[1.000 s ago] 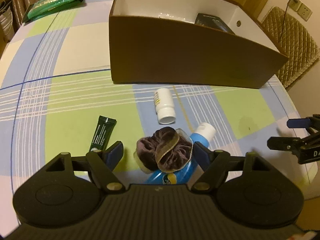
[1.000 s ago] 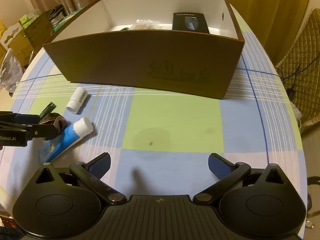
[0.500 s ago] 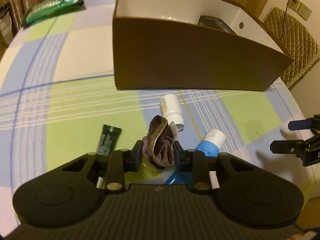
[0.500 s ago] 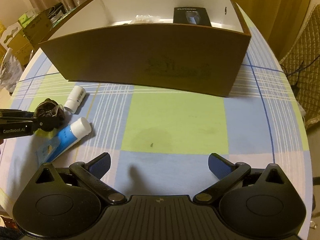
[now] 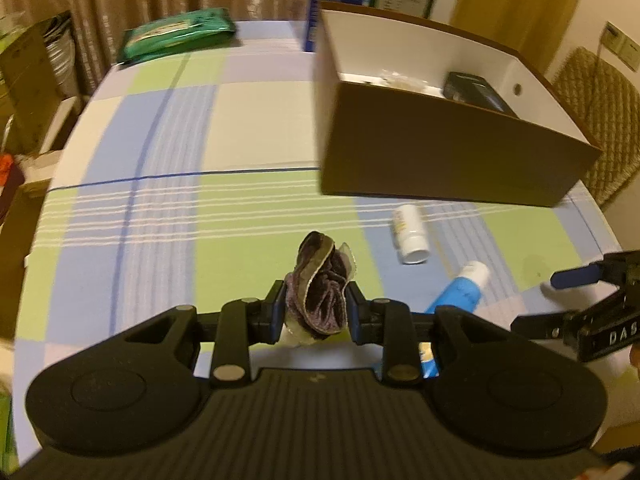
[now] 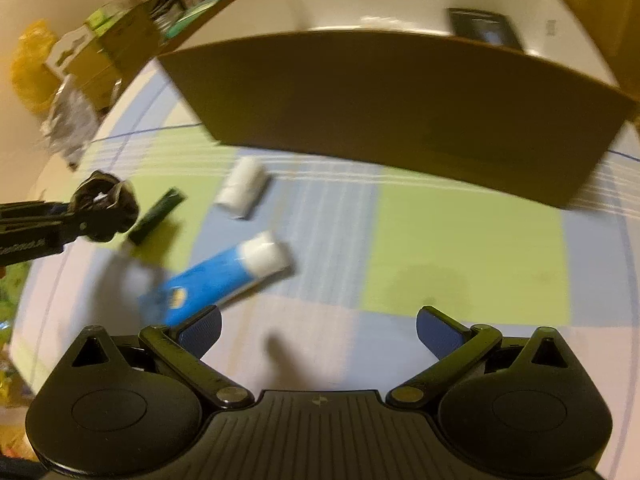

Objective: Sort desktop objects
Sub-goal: 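Grasp the brown fabric pouch with the left tool while the right tool grasps the blue tube, then lift the brown pouch and blue tube off the table with both tools, then carry the brown pouch and blue tube over the cardboard box and lower them, then open both tools to release the pouch and tube inside the box, then withdraw both tools from the box toward the dark green tube and pill bottle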

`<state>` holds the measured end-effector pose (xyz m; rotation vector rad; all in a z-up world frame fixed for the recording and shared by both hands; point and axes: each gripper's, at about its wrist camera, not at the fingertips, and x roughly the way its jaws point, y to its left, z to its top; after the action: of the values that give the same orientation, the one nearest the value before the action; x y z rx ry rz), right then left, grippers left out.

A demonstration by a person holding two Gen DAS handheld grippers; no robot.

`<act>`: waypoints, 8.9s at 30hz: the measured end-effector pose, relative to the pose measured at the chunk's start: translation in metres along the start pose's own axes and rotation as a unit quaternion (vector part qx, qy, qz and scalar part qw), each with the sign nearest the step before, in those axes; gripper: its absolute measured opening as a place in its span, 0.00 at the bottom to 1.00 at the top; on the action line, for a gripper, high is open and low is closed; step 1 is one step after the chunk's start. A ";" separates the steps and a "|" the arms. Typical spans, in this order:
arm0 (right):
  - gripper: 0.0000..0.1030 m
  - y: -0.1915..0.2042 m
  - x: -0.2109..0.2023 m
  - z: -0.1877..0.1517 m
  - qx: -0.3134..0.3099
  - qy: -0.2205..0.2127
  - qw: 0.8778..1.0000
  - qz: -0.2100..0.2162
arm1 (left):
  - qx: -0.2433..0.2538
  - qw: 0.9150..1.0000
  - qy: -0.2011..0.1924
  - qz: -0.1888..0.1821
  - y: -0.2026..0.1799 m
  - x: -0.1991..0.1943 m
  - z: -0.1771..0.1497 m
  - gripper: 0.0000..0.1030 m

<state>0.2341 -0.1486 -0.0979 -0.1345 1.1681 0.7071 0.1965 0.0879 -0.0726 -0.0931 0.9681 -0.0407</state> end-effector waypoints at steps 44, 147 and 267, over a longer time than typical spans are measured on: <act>0.27 0.022 0.025 -0.002 -0.075 -0.024 0.992 -0.101 | -0.001 0.999 0.029 -0.030 0.075 0.026 -0.001 0.25; 0.25 -0.076 -0.002 0.241 0.119 -0.187 0.975 -0.023 | 0.108 0.993 -0.029 -0.040 -0.088 0.130 0.242 0.26; 0.98 0.024 -0.094 0.041 -0.047 -0.163 0.983 -0.068 | 0.029 0.998 -0.046 -0.019 -0.044 -0.053 0.048 0.80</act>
<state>0.2340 -0.1528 0.0068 -0.1696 0.8047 0.6350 0.2065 0.0514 0.0027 -0.0596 0.8729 -0.0980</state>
